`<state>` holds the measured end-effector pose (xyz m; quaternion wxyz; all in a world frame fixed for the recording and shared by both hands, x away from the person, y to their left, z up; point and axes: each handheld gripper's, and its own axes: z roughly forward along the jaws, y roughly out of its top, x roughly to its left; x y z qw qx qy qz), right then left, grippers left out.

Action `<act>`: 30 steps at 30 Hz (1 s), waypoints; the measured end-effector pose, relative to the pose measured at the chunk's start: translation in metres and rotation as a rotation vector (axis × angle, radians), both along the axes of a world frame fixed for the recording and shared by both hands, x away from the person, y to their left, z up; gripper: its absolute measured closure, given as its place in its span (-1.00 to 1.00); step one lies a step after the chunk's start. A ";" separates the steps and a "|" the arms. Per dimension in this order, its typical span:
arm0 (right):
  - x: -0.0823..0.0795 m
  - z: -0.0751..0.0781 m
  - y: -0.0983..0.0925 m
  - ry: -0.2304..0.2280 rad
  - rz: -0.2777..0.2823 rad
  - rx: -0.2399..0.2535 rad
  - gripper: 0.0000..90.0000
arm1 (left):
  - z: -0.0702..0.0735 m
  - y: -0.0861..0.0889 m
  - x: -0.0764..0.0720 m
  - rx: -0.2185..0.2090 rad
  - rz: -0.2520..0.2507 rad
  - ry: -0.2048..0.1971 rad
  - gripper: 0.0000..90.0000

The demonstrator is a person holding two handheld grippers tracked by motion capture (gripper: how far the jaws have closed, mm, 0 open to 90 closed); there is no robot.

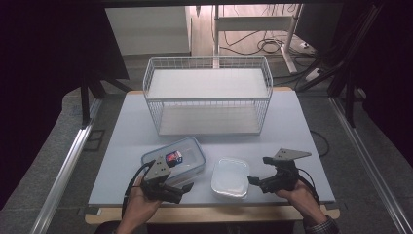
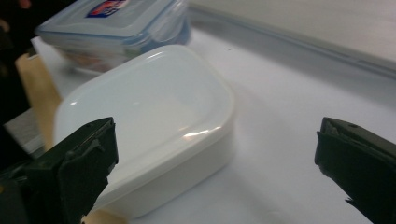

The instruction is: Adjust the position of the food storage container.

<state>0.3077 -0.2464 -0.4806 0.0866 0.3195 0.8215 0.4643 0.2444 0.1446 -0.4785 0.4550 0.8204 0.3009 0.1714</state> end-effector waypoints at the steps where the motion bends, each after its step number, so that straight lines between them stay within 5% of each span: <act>1: 0.000 0.000 0.000 -0.011 -0.008 -0.015 -1.00 | -0.001 0.001 0.000 0.019 0.006 -0.005 -0.85; 6: -0.001 -0.001 0.003 -0.008 0.014 -0.060 -1.00 | 0.001 0.005 0.001 -0.012 0.034 0.025 -0.81; 11: -0.003 0.000 0.009 -0.004 0.031 -0.085 -1.00 | 0.001 0.004 -0.003 -0.009 0.035 -0.024 -0.84; 18: -0.002 -0.001 0.011 0.041 0.032 -0.075 -1.00 | -0.001 0.005 -0.001 -0.044 0.032 -0.025 -0.86; 24: -0.005 0.008 0.017 0.017 0.019 -0.071 -0.53 | -0.002 0.007 0.000 -0.054 0.034 -0.023 -0.87; 30: -0.007 0.018 0.039 0.026 0.114 -0.056 0.13 | 0.000 0.007 0.000 -0.058 0.040 -0.028 -0.87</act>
